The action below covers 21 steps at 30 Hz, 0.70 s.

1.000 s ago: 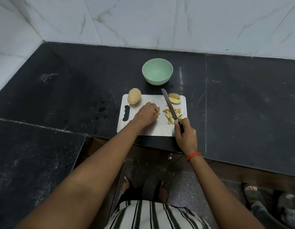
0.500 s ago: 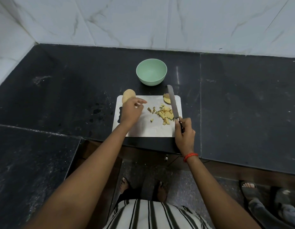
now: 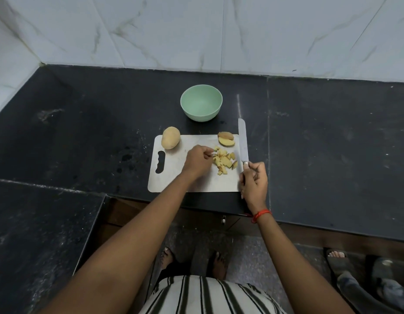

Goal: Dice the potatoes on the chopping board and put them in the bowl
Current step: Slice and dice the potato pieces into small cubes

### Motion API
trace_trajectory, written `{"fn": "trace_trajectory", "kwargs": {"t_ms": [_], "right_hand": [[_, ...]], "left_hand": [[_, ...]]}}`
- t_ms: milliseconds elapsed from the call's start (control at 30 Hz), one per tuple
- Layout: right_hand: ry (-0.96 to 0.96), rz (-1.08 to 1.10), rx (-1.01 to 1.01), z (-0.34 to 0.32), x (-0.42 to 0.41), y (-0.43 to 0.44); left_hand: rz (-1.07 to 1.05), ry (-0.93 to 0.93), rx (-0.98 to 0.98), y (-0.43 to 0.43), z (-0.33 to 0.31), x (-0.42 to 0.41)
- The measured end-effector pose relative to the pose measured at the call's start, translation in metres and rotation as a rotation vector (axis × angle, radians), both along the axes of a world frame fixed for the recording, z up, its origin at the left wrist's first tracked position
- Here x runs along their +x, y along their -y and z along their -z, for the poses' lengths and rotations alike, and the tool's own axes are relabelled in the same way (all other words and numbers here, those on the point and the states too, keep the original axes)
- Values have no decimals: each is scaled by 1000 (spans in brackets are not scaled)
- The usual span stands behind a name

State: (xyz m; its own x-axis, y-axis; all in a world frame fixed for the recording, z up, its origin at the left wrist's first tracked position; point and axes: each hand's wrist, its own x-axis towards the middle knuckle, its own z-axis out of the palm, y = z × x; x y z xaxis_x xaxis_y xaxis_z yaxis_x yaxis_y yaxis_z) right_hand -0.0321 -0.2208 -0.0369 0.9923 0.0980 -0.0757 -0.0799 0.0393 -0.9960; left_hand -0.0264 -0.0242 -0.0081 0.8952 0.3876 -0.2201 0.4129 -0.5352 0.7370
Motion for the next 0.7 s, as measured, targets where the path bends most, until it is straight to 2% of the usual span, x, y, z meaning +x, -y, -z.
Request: {"fn": "trace_trajectory", "kwargs": {"t_ms": [167, 233, 300, 433, 500, 567, 700], "right_hand": [[9, 5, -25, 1, 0, 1], [10, 16, -28, 2, 1, 0], [8, 20, -24, 1, 1, 0], [15, 16, -7, 1, 0, 0], [14, 16, -2, 1, 0, 0], [11, 22, 2, 1, 1, 0], [23, 30, -15, 3, 1, 0]], "left_hand": [[-97, 97, -57, -1, 1, -5], [-68, 162, 26, -3, -1, -7], [51, 205, 155, 4, -5, -6], [319, 124, 524, 35, -7, 2], [378, 111, 674, 45, -2, 5], [401, 103, 719, 48, -2, 8], [437, 30, 678, 54, -6, 12]]}}
